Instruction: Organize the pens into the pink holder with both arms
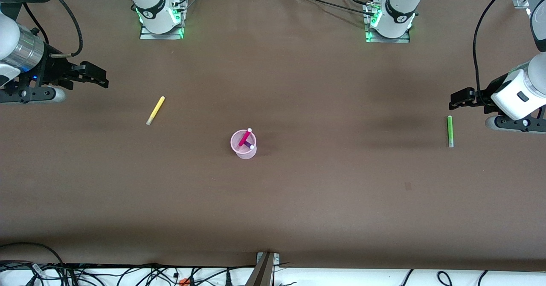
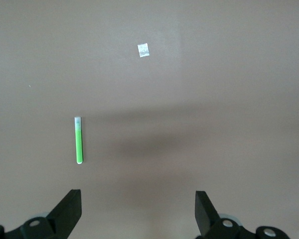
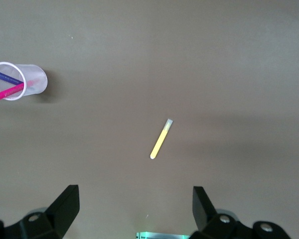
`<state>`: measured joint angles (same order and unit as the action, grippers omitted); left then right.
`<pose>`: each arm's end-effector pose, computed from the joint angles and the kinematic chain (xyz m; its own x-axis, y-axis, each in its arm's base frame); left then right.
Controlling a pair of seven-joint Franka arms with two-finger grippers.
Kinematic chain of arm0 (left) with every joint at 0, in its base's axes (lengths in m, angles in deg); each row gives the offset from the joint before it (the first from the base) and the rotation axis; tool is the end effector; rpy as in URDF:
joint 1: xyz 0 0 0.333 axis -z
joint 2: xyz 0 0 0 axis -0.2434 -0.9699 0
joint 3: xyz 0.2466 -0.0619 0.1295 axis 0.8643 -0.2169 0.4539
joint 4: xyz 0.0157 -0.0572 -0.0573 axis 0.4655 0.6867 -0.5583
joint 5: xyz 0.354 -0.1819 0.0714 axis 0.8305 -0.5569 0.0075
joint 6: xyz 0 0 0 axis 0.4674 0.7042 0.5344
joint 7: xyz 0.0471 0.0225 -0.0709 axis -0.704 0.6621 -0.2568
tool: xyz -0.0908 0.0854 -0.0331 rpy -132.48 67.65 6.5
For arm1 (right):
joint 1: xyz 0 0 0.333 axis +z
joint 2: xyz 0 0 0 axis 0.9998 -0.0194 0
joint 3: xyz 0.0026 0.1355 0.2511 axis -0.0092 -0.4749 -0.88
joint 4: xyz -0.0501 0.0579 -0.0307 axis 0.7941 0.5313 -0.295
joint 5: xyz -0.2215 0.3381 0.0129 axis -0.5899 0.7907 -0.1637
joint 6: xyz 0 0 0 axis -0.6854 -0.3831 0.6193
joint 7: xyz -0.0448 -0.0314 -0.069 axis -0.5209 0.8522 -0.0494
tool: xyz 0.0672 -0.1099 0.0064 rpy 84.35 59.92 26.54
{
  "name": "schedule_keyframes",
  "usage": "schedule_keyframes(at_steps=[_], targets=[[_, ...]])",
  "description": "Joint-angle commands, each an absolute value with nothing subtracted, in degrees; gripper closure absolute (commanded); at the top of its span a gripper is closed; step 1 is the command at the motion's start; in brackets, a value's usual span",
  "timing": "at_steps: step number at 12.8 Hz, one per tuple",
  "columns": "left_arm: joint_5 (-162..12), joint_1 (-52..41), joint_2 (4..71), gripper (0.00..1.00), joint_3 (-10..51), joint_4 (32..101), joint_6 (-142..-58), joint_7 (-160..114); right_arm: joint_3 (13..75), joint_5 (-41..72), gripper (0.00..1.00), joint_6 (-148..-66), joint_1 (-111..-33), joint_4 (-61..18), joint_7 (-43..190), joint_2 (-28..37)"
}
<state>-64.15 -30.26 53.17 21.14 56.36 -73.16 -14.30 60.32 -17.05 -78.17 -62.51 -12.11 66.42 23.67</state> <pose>0.6008 -0.0004 0.4845 0.9877 -0.0708 -0.1391 -0.0684 -0.9974 0.0216 0.5731 0.0619 0.5317 0.9917 0.0470 -0.1197 0.0421 -0.9982 -0.0429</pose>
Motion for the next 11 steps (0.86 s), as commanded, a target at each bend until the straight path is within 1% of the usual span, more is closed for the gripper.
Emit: schedule_keyframes(at_steps=[1,2,3,5,6,7,11], targets=[[-65.10,-30.96,54.74,0.00,20.69,57.35,-72.21,-13.62,59.50,-18.06,0.00,-77.79,-62.95,-12.27,67.05,24.84],[-65.10,-30.96,54.66,0.00,20.69,57.26,-72.12,-13.62,59.32,-17.88,0.00,-78.06,-63.74,-12.18,67.05,24.84],[-65.10,-30.96,54.66,0.00,20.69,57.26,-72.12,-13.62,56.80,-17.79,0.00,-78.15,-66.71,-12.27,67.05,24.75],[-65.10,-31.05,54.48,0.00,20.69,57.18,-72.12,-13.53,43.75,-19.19,0.00,-78.23,-79.15,-12.10,67.05,24.84],[-65.10,-31.05,54.39,0.00,20.69,57.18,-72.12,-13.36,38.63,-21.02,0.00,-78.93,-83.66,-12.10,67.05,24.84],[-65.10,-31.05,54.39,0.00,20.69,57.26,-72.12,-13.36,37.10,-21.30,0.00,-79.02,-85.09,-12.01,67.05,24.84],[-65.10,-30.61,54.31,0.00,20.60,57.53,-71.86,-13.80,36.91,-21.31,0.00,-78.85,-85.02,-10.87,66.17,24.32]])
